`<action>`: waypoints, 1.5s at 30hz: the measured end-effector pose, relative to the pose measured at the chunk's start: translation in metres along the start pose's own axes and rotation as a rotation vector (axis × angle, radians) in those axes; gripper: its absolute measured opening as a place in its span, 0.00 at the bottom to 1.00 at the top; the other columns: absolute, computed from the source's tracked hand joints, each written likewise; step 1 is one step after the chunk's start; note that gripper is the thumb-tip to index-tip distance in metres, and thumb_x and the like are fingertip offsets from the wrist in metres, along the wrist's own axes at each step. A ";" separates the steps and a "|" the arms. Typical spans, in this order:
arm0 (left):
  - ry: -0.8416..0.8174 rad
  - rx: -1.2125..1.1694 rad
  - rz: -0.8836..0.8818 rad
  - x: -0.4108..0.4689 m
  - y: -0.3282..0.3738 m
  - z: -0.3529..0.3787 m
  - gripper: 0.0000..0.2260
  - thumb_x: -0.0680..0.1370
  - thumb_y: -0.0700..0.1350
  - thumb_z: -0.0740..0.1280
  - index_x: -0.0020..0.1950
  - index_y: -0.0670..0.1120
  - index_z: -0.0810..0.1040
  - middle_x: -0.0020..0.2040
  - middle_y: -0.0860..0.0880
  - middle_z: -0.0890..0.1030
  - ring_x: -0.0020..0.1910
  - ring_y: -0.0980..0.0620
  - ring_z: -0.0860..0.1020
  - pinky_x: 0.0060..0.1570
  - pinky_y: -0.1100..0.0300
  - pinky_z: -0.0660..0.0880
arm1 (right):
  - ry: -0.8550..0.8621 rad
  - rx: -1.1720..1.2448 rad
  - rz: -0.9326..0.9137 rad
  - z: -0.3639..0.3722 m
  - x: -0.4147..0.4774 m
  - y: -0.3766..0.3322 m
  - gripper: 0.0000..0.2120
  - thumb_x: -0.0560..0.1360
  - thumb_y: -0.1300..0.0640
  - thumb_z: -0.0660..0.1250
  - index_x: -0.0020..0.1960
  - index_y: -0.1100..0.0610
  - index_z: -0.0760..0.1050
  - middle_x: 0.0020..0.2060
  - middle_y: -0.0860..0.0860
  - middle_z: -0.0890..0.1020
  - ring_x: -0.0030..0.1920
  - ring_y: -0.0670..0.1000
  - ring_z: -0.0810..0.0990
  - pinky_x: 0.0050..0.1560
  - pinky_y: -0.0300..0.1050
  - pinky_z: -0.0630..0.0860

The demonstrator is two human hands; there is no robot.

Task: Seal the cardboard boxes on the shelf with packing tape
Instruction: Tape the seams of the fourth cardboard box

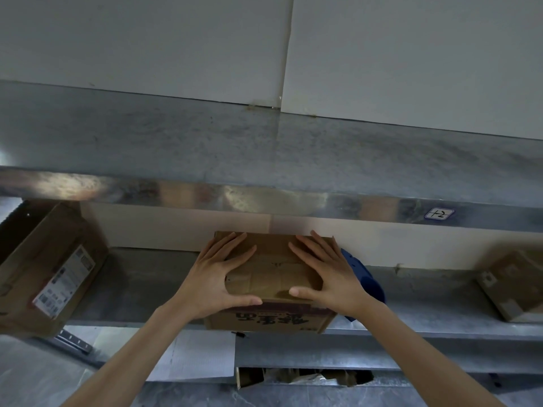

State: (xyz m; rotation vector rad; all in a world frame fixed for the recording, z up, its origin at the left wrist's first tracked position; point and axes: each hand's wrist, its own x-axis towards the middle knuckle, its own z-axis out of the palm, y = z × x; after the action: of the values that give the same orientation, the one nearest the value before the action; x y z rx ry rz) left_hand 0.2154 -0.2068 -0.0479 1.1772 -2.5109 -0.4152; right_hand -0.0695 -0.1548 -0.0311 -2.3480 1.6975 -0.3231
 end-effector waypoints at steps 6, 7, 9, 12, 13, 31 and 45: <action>0.052 -0.128 -0.008 0.001 -0.001 0.000 0.44 0.63 0.80 0.63 0.75 0.62 0.65 0.78 0.63 0.56 0.78 0.62 0.50 0.79 0.48 0.48 | 0.198 0.472 0.147 0.004 0.001 0.002 0.30 0.71 0.25 0.56 0.71 0.30 0.61 0.77 0.34 0.50 0.77 0.38 0.40 0.77 0.53 0.41; 0.060 -0.133 -0.004 0.001 -0.002 0.000 0.44 0.63 0.80 0.63 0.75 0.62 0.66 0.78 0.63 0.58 0.77 0.62 0.52 0.78 0.46 0.51 | 0.210 0.522 0.171 0.005 0.001 0.004 0.28 0.71 0.27 0.59 0.70 0.28 0.61 0.77 0.33 0.51 0.77 0.37 0.40 0.76 0.52 0.44; 0.072 -0.142 0.003 0.001 -0.003 0.000 0.43 0.63 0.80 0.64 0.74 0.61 0.68 0.77 0.63 0.60 0.76 0.61 0.55 0.77 0.44 0.55 | 0.228 0.613 0.232 0.007 0.002 0.007 0.25 0.74 0.34 0.65 0.68 0.27 0.62 0.76 0.32 0.51 0.76 0.36 0.42 0.74 0.48 0.50; 0.089 -0.164 0.025 0.002 -0.005 -0.001 0.41 0.63 0.79 0.64 0.72 0.61 0.70 0.75 0.63 0.63 0.74 0.61 0.58 0.76 0.45 0.58 | 0.212 0.673 0.288 0.006 0.005 0.009 0.24 0.76 0.45 0.67 0.68 0.31 0.63 0.73 0.31 0.56 0.76 0.37 0.49 0.74 0.47 0.56; 0.092 -0.160 0.037 0.003 -0.005 -0.002 0.41 0.63 0.79 0.64 0.72 0.61 0.71 0.75 0.63 0.64 0.74 0.62 0.58 0.75 0.46 0.59 | 0.194 0.660 0.290 0.004 0.007 0.010 0.24 0.77 0.46 0.67 0.68 0.32 0.63 0.70 0.31 0.59 0.75 0.40 0.53 0.74 0.47 0.59; 0.198 -0.230 -0.034 -0.003 -0.020 -0.016 0.30 0.67 0.71 0.67 0.65 0.61 0.75 0.69 0.66 0.69 0.69 0.65 0.63 0.67 0.54 0.63 | 0.106 0.605 0.272 -0.013 -0.012 0.019 0.19 0.73 0.50 0.73 0.62 0.41 0.75 0.60 0.45 0.69 0.60 0.38 0.69 0.56 0.24 0.67; 0.408 -0.067 -0.442 -0.043 0.044 0.004 0.24 0.70 0.63 0.65 0.63 0.54 0.78 0.65 0.51 0.75 0.64 0.48 0.69 0.61 0.49 0.70 | 0.092 0.448 0.032 -0.003 -0.020 0.025 0.24 0.73 0.35 0.65 0.67 0.39 0.72 0.63 0.43 0.73 0.63 0.45 0.71 0.63 0.46 0.72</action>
State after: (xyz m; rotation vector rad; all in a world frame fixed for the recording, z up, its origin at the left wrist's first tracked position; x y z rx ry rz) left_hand 0.2095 -0.1461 -0.0421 1.6062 -1.8773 -0.3200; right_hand -0.0990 -0.1436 -0.0369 -2.0018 1.5059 -0.7315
